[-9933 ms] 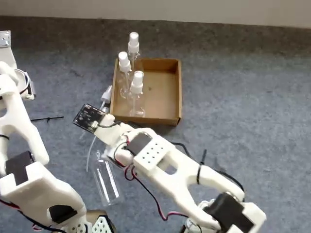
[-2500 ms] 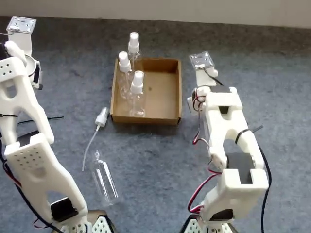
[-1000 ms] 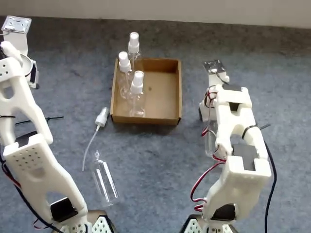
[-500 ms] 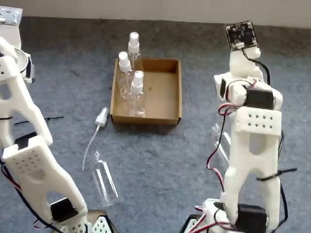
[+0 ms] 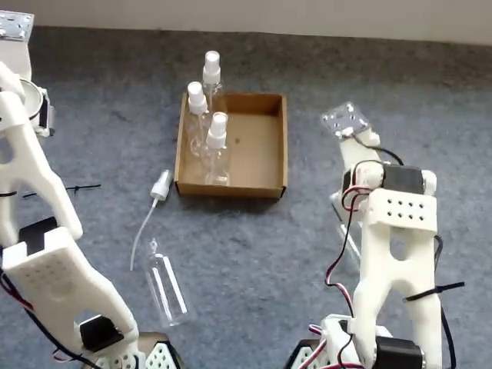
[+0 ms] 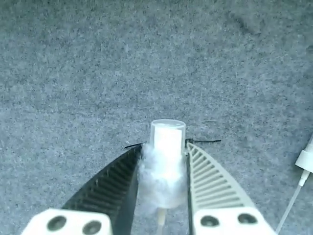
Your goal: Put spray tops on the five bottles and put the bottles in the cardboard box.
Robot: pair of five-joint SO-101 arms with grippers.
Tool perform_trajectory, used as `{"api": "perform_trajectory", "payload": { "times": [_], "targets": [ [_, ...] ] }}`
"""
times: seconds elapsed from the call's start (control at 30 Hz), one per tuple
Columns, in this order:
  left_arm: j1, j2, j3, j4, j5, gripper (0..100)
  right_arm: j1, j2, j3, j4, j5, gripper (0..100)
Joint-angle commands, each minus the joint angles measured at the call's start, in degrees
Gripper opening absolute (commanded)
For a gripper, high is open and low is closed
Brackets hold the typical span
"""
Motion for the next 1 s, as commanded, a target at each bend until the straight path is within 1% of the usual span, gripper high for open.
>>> {"api": "perform_trajectory", "payload": {
  "times": [0.0, 0.23, 0.4, 0.47, 0.6, 0.67, 0.73, 0.87, 0.97],
  "targets": [
    [-0.66, -3.56, -0.04, 0.09, 0.0, 4, 0.57, -1.8, 3.47, -1.19, 1.49, 24.2],
    [-0.4, -3.47, -0.04, 0.09, 0.09, 4, 0.57, -1.8, 19.74, -14.29, 1.67, 24.2],
    [-0.48, -3.47, -0.04, 0.09, 0.0, 4, 0.57, -1.8, 26.77, -22.64, 1.67, 23.8],
    [-0.66, -3.38, 0.04, 0.09, 0.0, 4, 0.57, -1.71, 28.09, -25.45, 1.49, 19.5],
    [-0.75, -3.47, 0.04, 0.09, 0.0, 4, 0.66, -1.63, 28.62, -31.43, 1.49, 6.9],
    [-0.75, -3.47, 0.04, 0.09, 0.0, 4, 1.27, -0.48, 28.18, -32.13, 1.49, 4.9],
    [-0.75, -3.47, 0.04, 0.18, 0.0, 4, 3.91, 2.59, 26.51, -32.57, 1.41, 4.8],
    [-1.1, -3.56, 0.13, 0.18, 0.0, 4, 9.54, 14.73, 11.91, -32.75, 0.62, 4.6],
    [-1.36, -3.56, 0.04, 0.18, 0.0, 4, 13.14, 26.33, 0.04, -32.75, -3.69, 4.6]
  ]
}}
